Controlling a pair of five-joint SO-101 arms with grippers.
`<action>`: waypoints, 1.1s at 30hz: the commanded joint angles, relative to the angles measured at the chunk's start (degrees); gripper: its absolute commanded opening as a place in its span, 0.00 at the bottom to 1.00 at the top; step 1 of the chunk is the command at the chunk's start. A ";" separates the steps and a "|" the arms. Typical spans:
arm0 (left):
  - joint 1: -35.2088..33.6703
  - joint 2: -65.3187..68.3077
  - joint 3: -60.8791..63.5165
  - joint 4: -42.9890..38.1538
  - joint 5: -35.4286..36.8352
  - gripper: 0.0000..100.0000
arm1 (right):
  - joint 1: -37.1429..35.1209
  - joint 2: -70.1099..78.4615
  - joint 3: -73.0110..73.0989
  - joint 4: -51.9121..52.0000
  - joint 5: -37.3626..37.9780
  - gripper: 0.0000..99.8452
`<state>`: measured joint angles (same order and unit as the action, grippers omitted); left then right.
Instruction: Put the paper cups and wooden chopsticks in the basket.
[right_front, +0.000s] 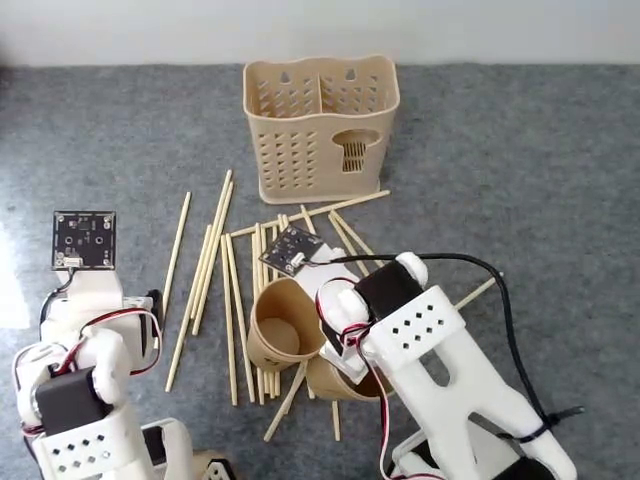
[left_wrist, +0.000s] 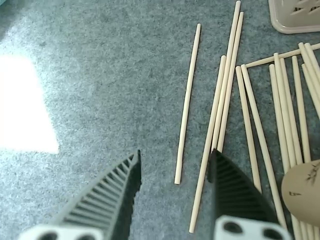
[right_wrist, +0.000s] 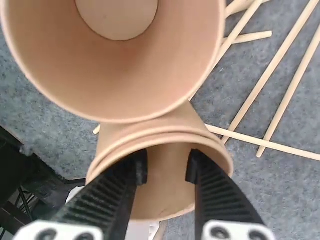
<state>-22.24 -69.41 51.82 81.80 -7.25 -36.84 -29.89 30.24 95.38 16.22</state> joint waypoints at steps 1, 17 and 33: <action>0.00 0.18 -0.31 -1.23 -0.18 0.21 | -0.40 0.31 -4.13 -2.15 -0.09 0.16; 0.00 0.18 -0.40 -1.32 -0.44 0.21 | -0.13 9.54 -3.96 -7.69 4.04 0.16; 0.00 0.18 -0.40 -1.32 -0.44 0.21 | 3.03 8.48 -4.66 -3.47 6.51 0.01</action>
<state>-22.24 -69.41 51.82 81.80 -7.25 -35.96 -20.31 30.24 89.93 20.18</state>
